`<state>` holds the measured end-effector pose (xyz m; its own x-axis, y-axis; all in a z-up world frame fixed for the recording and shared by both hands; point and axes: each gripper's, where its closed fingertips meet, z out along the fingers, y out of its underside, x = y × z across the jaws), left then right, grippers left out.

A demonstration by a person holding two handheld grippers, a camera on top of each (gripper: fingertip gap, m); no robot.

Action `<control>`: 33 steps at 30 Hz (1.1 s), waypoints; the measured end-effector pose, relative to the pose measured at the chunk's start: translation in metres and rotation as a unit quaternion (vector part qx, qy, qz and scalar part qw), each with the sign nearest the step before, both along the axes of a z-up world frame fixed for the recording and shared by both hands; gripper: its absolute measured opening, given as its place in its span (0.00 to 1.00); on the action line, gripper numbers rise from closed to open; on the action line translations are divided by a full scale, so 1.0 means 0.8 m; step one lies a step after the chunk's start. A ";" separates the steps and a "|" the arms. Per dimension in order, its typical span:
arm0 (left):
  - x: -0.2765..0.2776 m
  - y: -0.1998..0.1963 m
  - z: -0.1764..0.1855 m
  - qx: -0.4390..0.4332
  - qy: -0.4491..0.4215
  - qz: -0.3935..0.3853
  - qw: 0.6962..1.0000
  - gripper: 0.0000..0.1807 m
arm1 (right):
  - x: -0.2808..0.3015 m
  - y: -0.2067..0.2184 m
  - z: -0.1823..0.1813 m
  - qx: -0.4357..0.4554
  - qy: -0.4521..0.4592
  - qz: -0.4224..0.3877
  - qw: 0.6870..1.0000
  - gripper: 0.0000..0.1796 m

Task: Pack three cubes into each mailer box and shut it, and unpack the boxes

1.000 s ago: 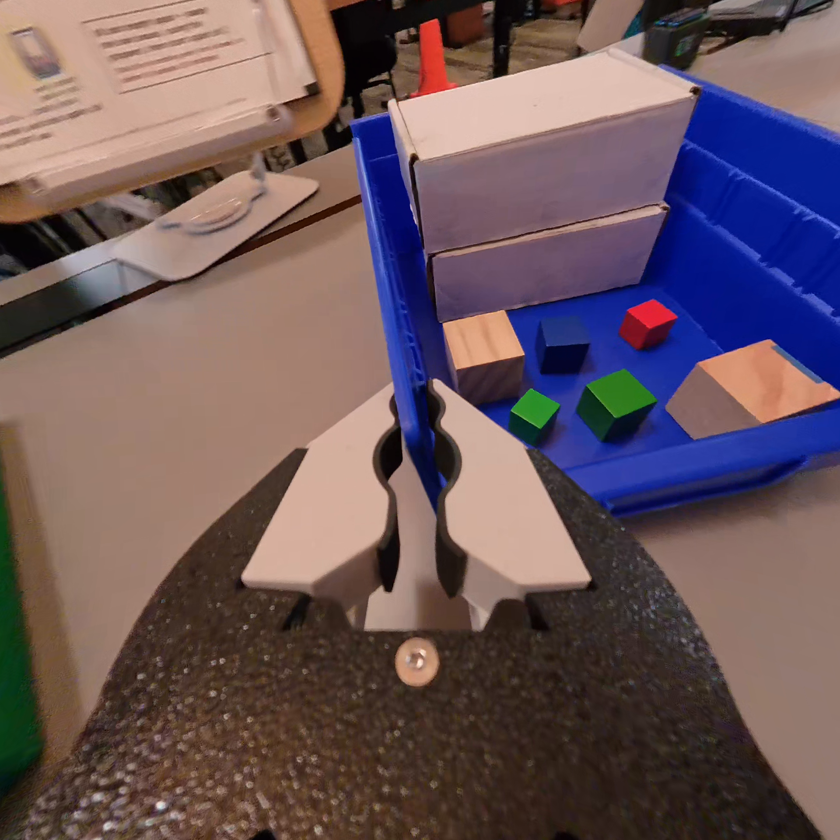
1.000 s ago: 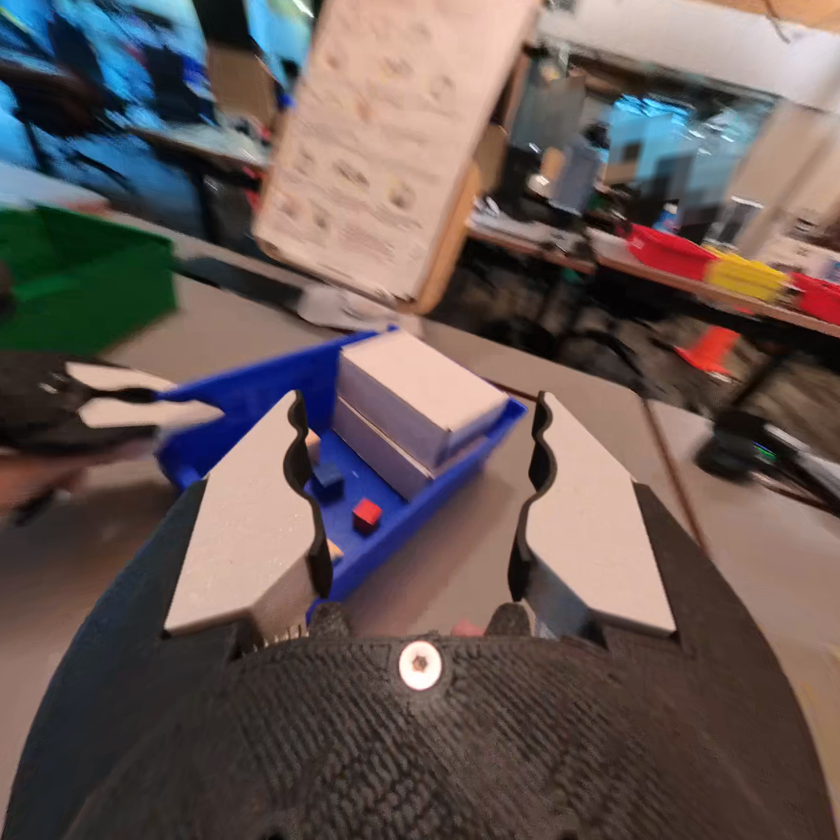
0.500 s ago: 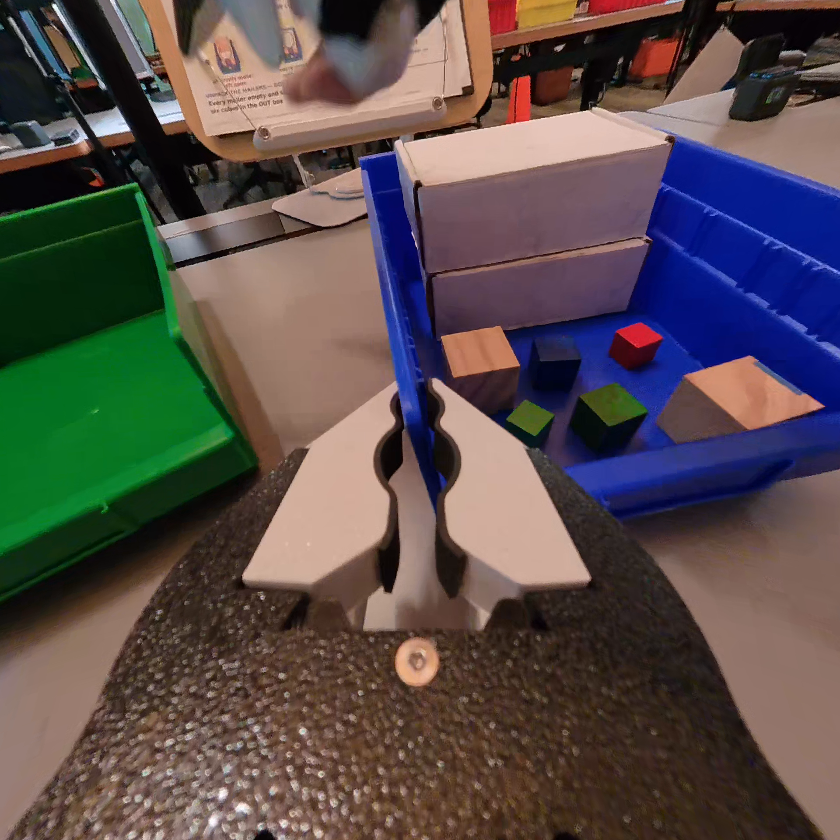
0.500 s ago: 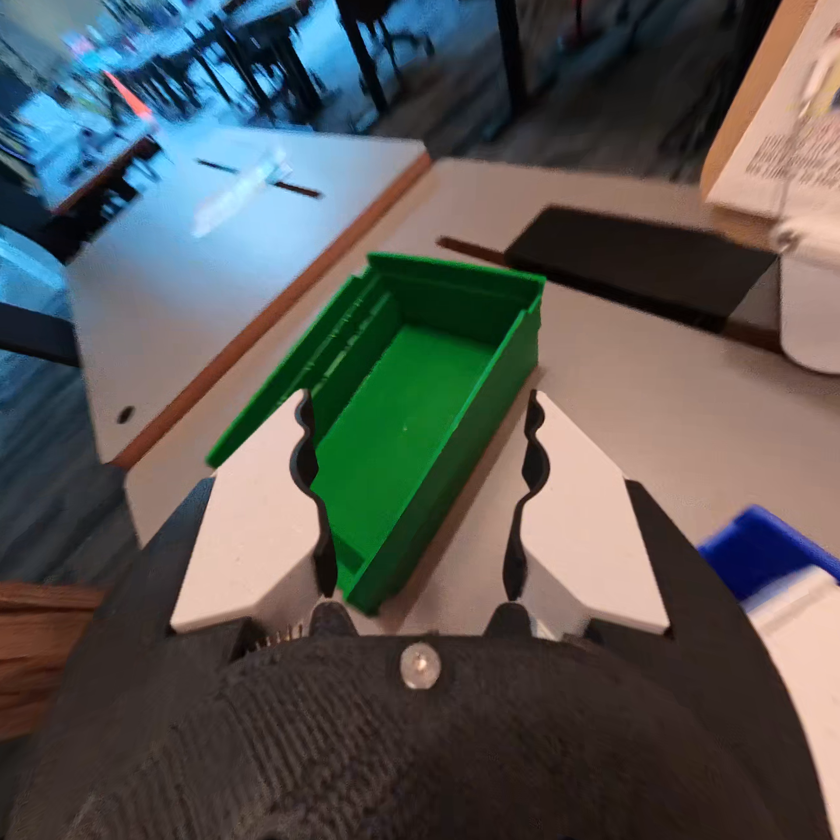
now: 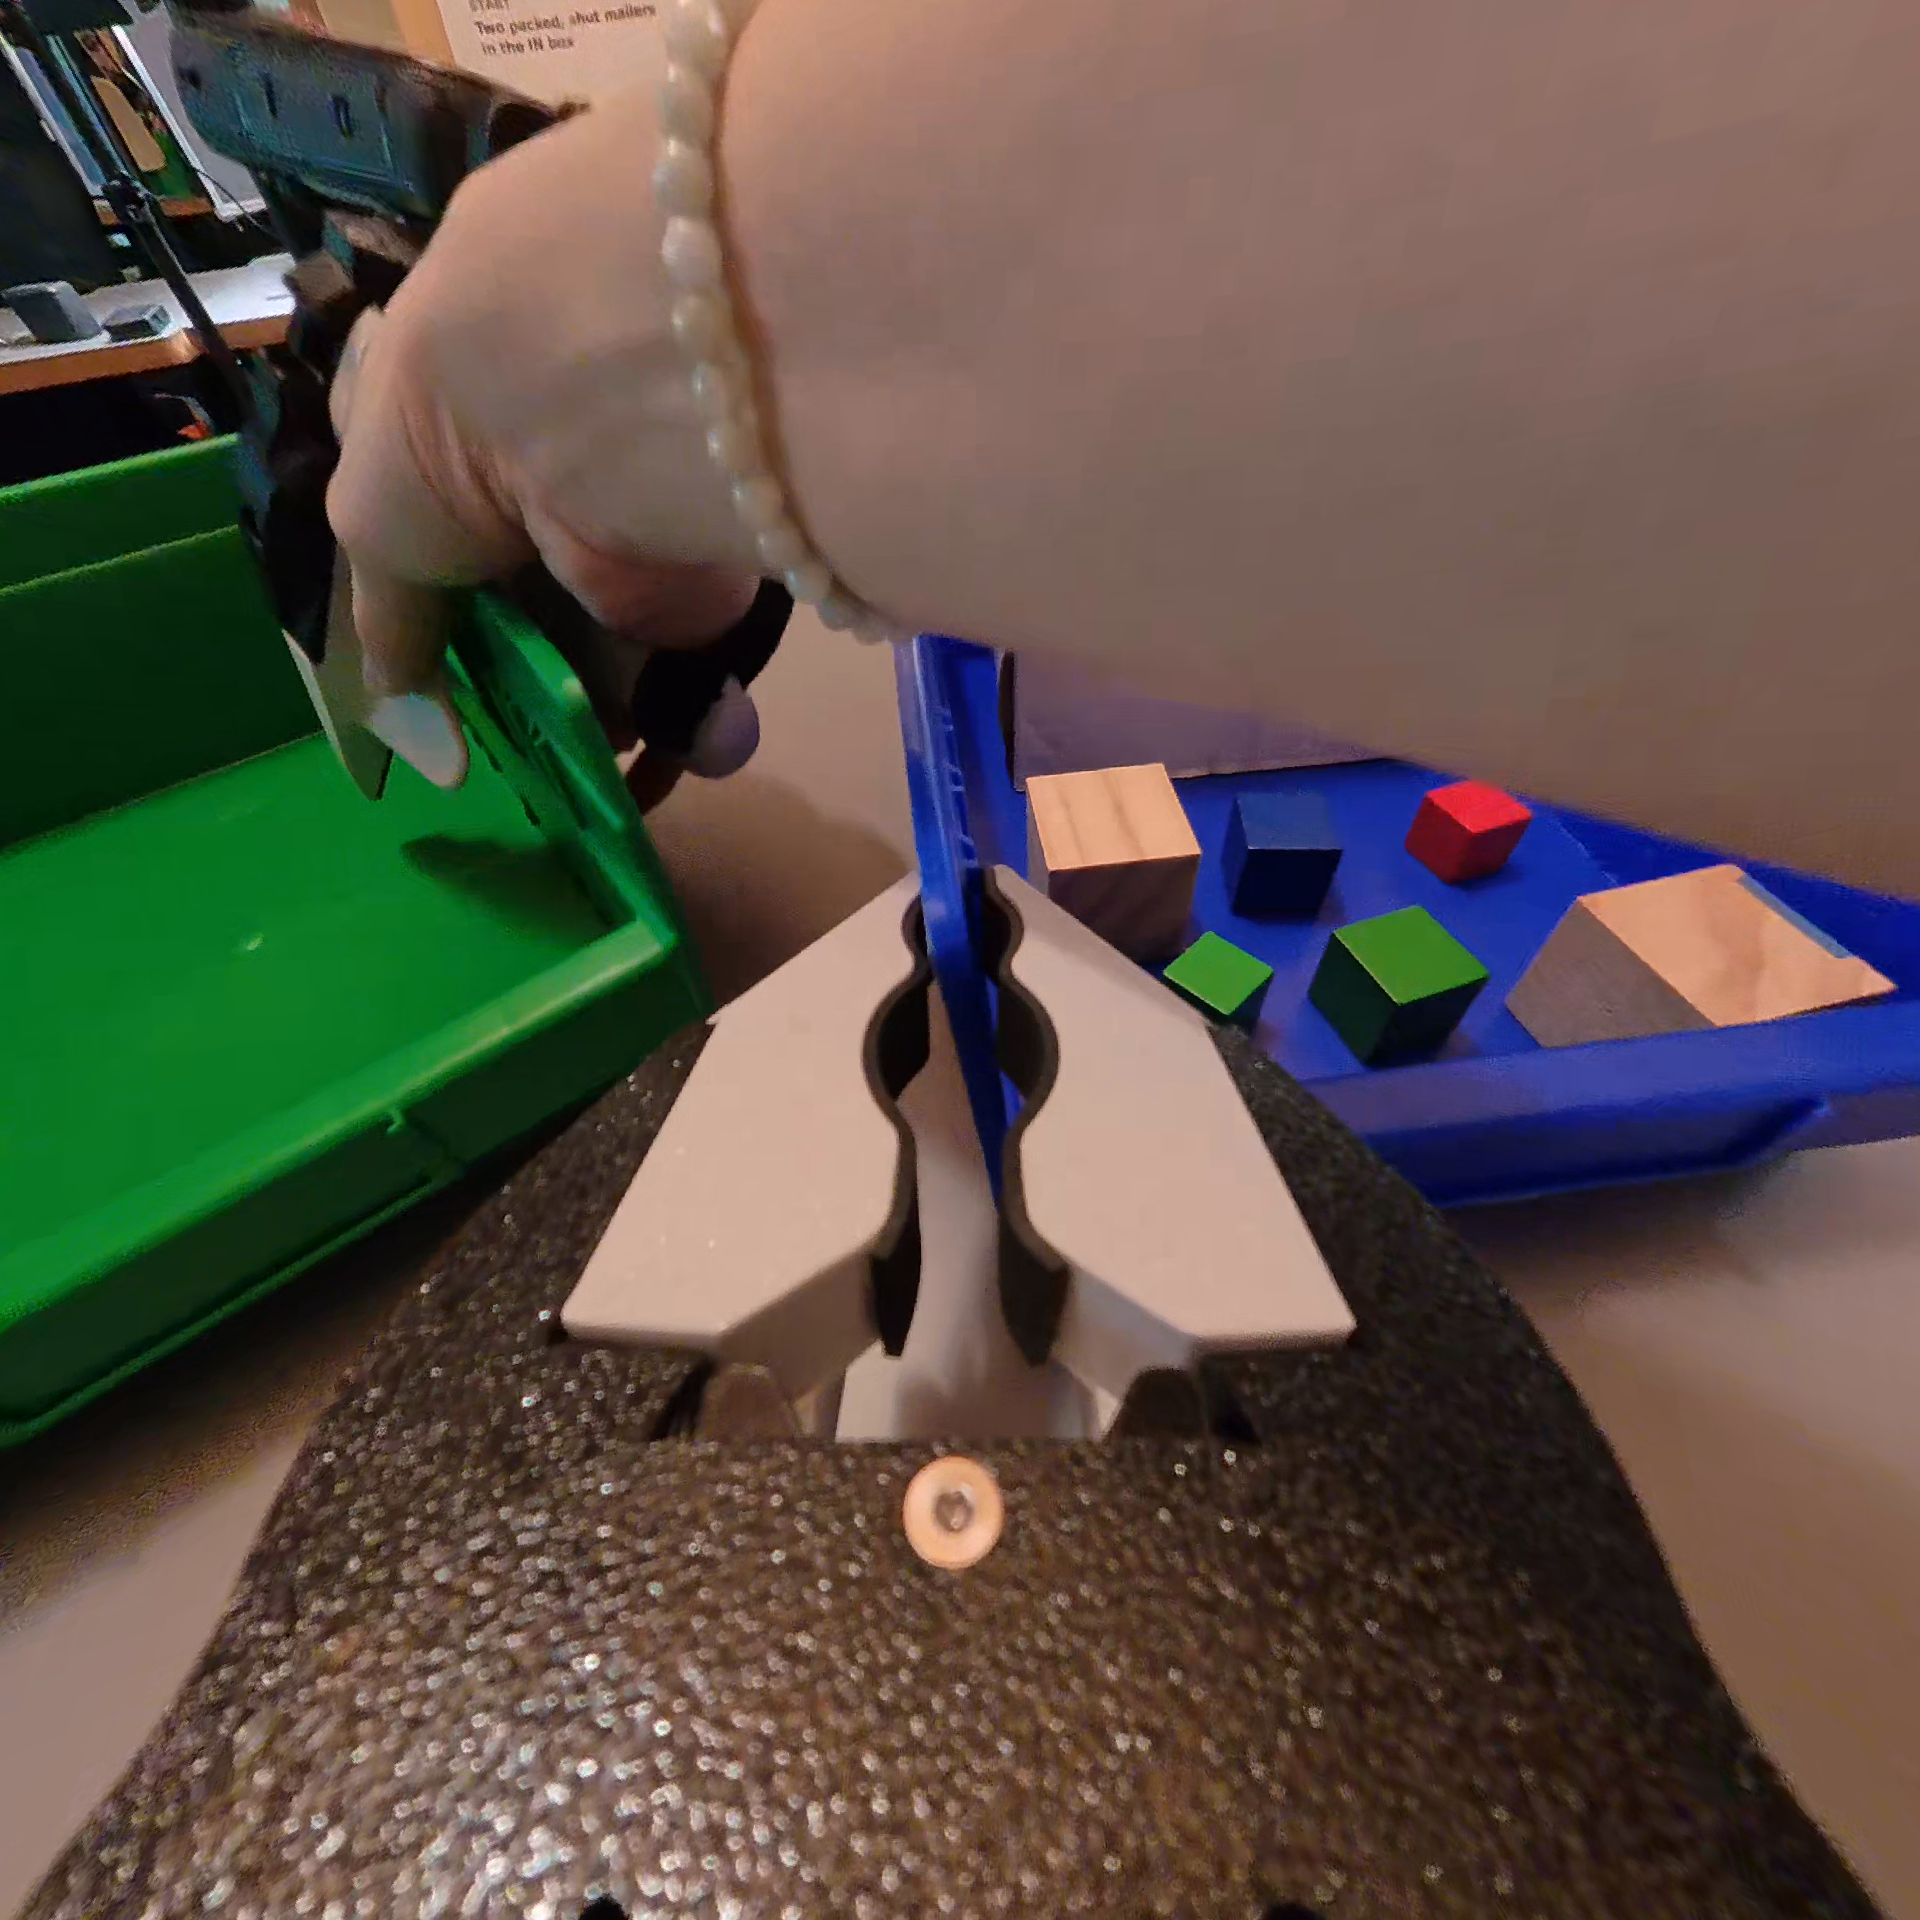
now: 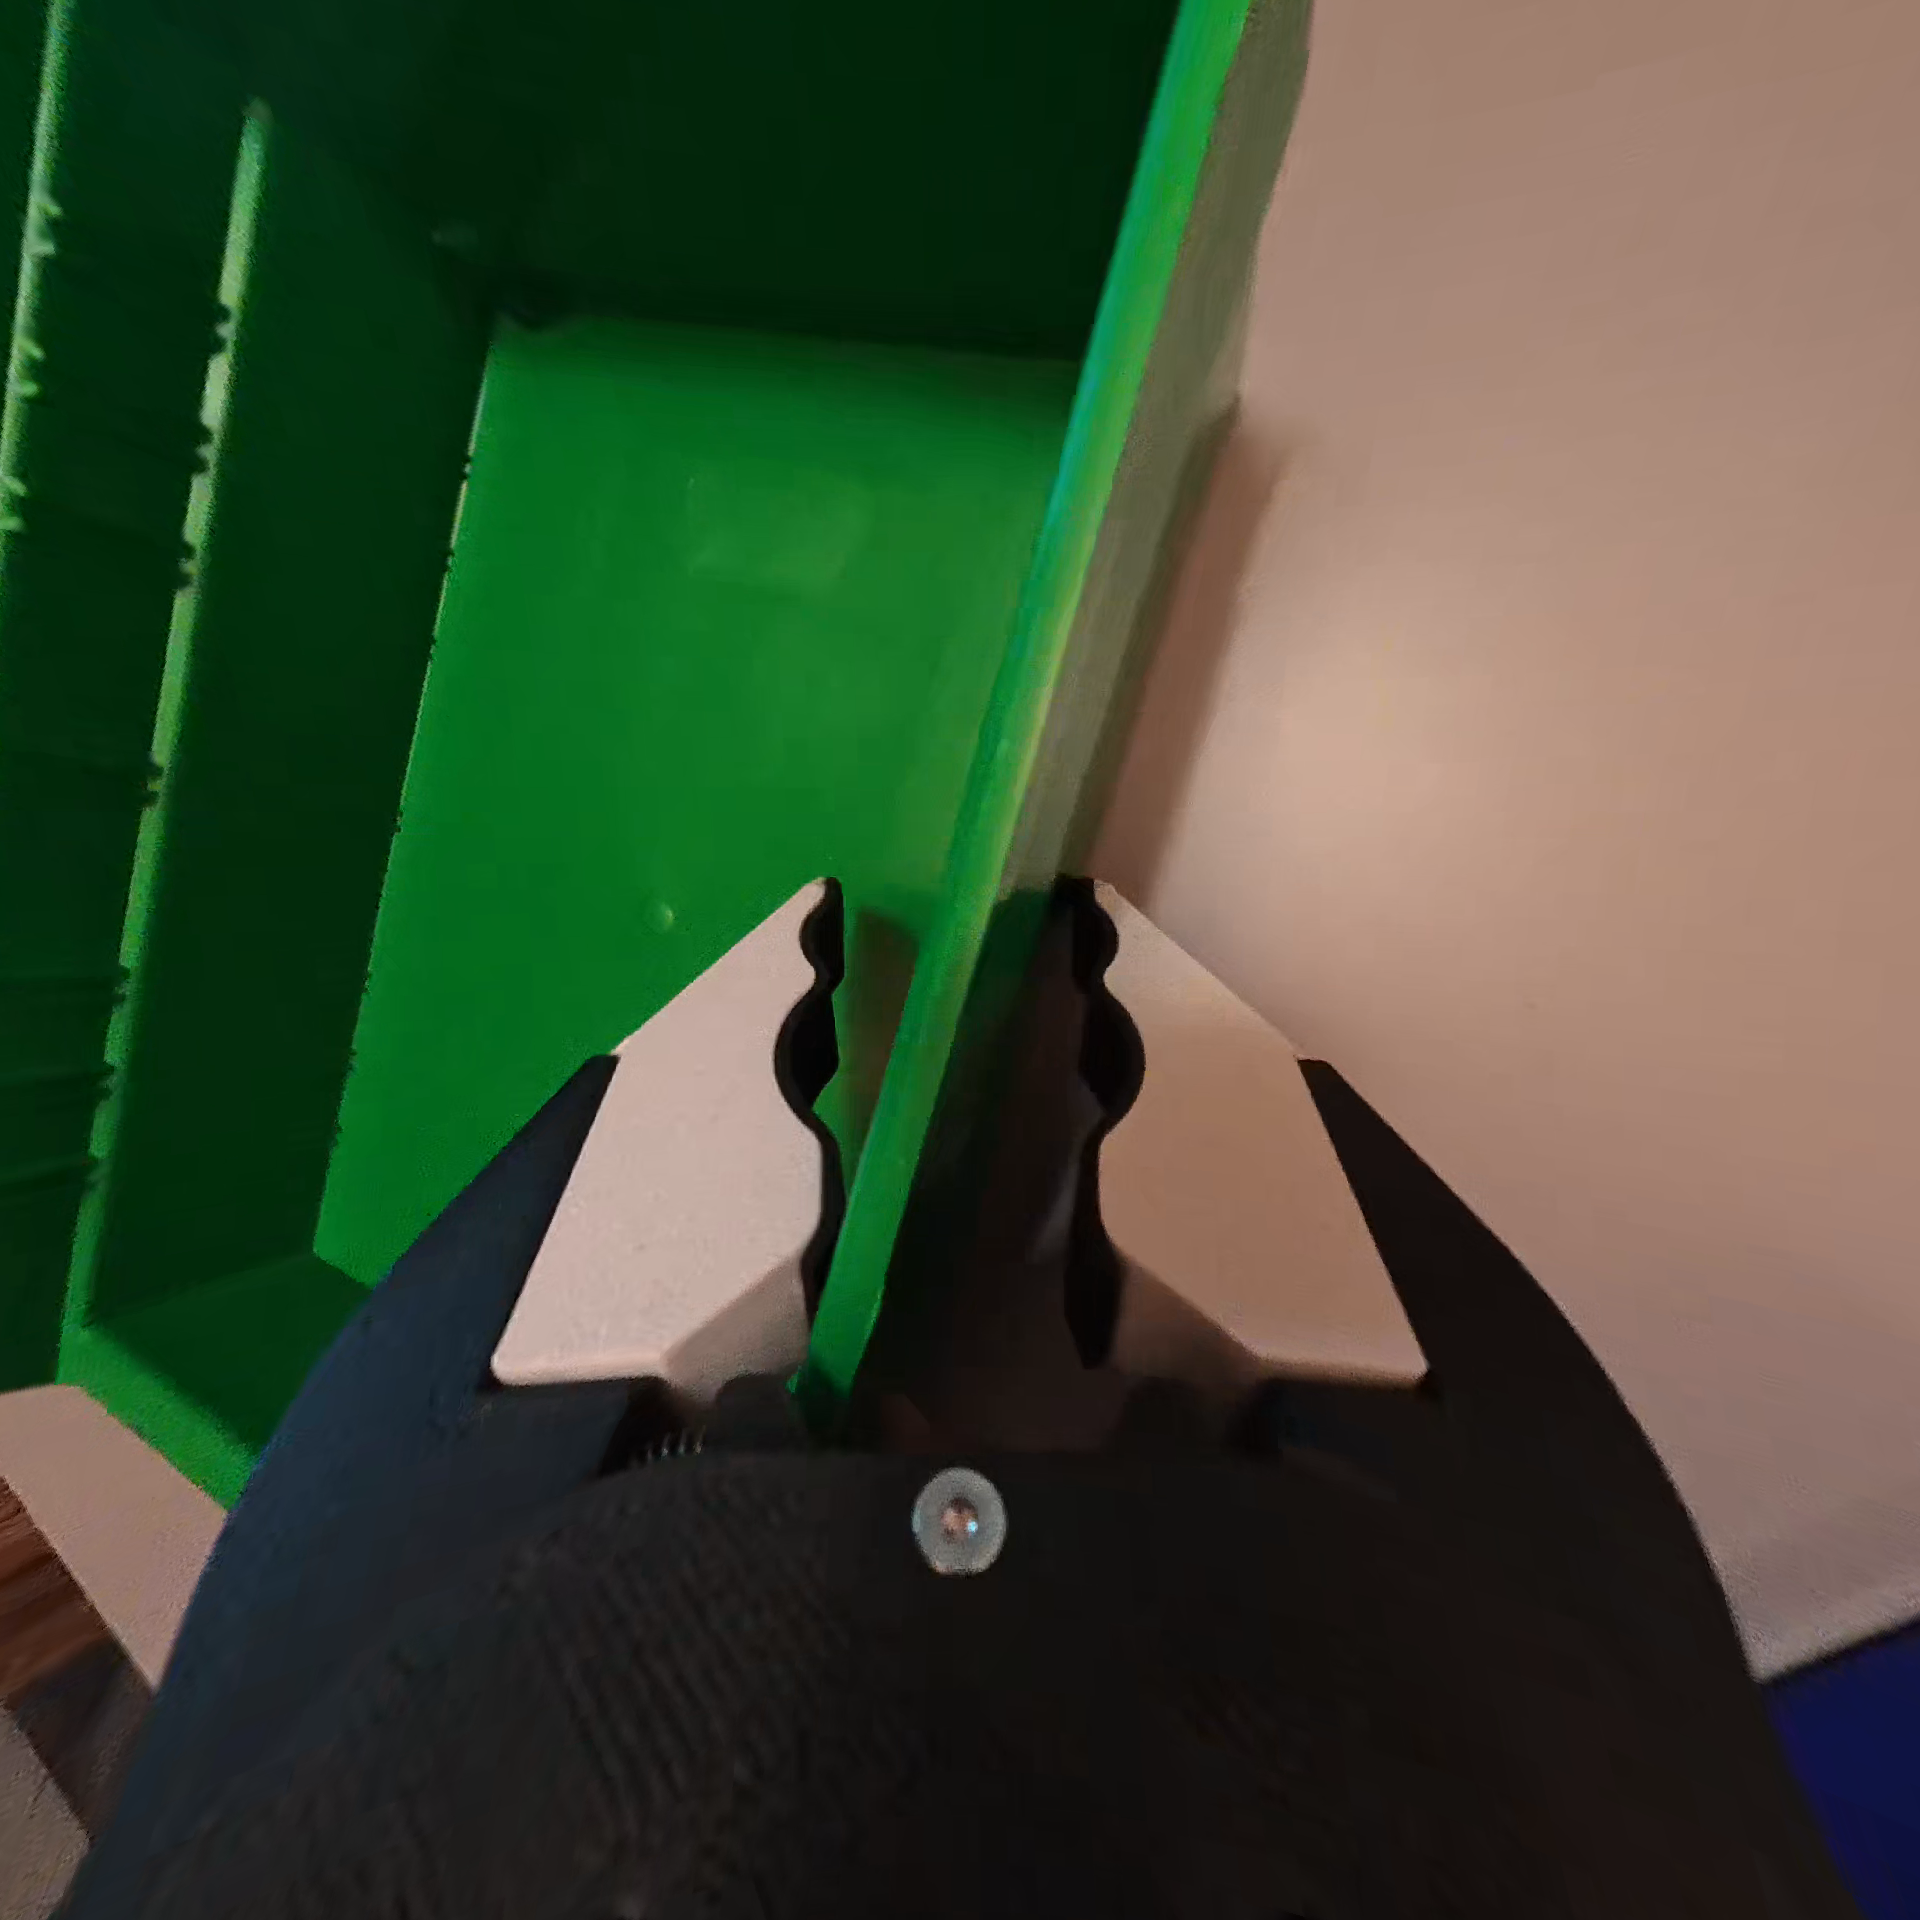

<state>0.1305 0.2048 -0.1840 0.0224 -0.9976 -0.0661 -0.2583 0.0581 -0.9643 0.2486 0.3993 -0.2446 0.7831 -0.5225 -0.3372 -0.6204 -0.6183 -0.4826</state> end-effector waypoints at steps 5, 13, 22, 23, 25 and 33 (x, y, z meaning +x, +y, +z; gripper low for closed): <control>-0.004 0.017 0.000 0.019 0.001 -0.001 1.000 0.01 | 0.040 -0.009 0.085 0.011 -0.071 0.021 0.997 0.24; -0.017 0.092 -0.001 0.039 0.005 0.039 0.998 0.03 | 0.189 -0.204 0.336 0.140 -0.162 -0.081 0.974 0.24; -0.074 0.264 -0.001 -0.022 0.003 0.169 0.985 0.01 | 0.271 -0.632 0.219 0.067 -0.153 -0.266 0.949 0.25; -0.077 0.281 -0.001 -0.028 0.004 0.182 0.983 0.01 | 0.267 -0.669 0.188 0.047 -0.137 -0.277 0.950 0.25; -0.077 0.315 -0.001 -0.017 0.007 0.199 0.980 0.01 | 0.259 -0.726 0.133 0.013 -0.105 -0.297 0.949 0.25; -0.030 0.395 -0.002 0.011 0.037 0.177 0.984 0.02 | 0.264 -0.778 0.036 -0.002 -0.052 -0.305 0.951 0.25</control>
<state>0.1069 0.5208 -0.1860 0.3616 -0.9267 -0.1020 -0.3352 -0.0271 -0.9418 0.4596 -0.2233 -0.2155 0.3632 -0.8910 -0.2724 -0.8135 -0.1607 -0.5590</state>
